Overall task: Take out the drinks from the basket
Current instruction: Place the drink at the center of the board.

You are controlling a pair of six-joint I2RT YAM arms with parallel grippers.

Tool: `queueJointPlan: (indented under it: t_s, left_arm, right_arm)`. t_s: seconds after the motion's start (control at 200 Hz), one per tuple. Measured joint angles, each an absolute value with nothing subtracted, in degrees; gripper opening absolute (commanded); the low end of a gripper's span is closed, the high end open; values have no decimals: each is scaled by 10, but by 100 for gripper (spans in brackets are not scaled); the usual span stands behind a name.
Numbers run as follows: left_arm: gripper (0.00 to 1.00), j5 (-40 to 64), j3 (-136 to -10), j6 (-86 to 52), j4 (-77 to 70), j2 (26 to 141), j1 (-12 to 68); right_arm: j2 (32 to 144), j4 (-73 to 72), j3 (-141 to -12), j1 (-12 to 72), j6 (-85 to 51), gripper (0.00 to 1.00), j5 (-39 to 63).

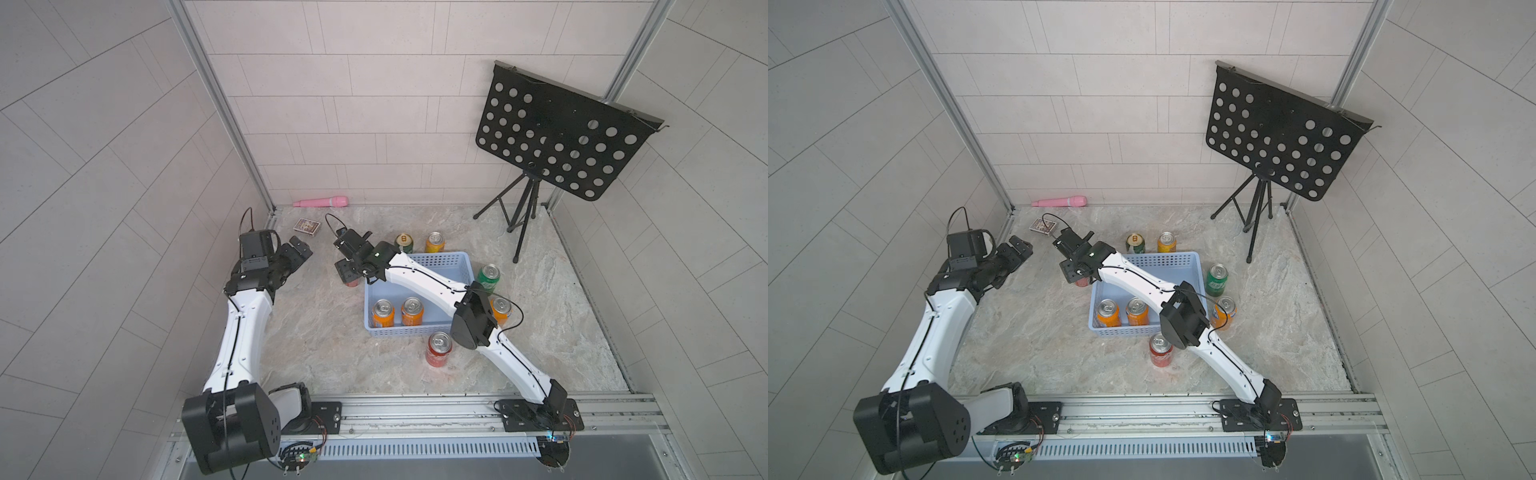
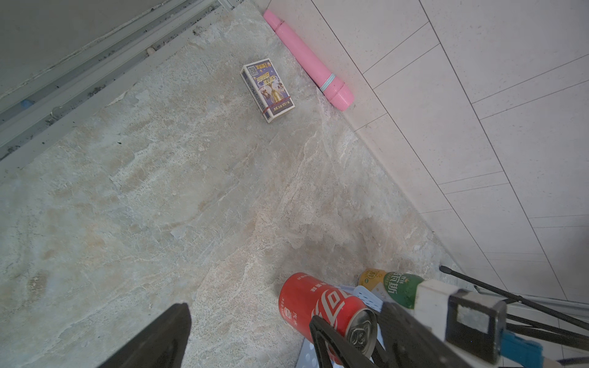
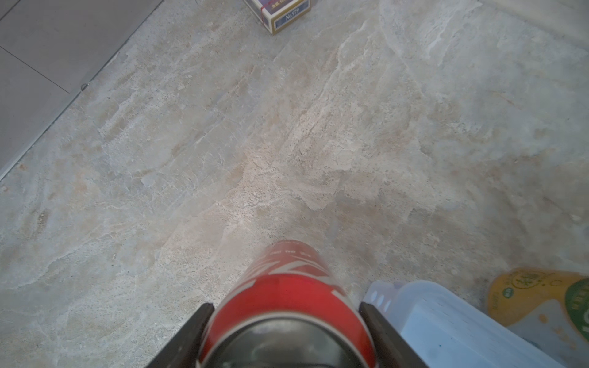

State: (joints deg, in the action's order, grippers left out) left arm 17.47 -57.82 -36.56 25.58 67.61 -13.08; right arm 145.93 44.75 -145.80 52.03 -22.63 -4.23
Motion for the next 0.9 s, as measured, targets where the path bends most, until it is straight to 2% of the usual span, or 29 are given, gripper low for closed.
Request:
queueJointPlan:
  t_s: [0.145, 0.335, 0.775, 0.9]
  left_arm:
    - [100, 180, -576, -366, 256, 676, -132]
    - [100, 184, -575, -366, 256, 676, -134]
    - [100, 197, -572, -366, 254, 676, -135]
    - [100, 198, -571, -366, 252, 676, -135]
  right_arm:
    - [1459, 456, -1458, 520, -223, 31, -44]
    - [1459, 457, -1451, 521, -219, 45, -40]
    - [1466, 462, -1443, 521, -210, 55, -23]
    - [1466, 462, -1443, 521, -209, 67, -22]
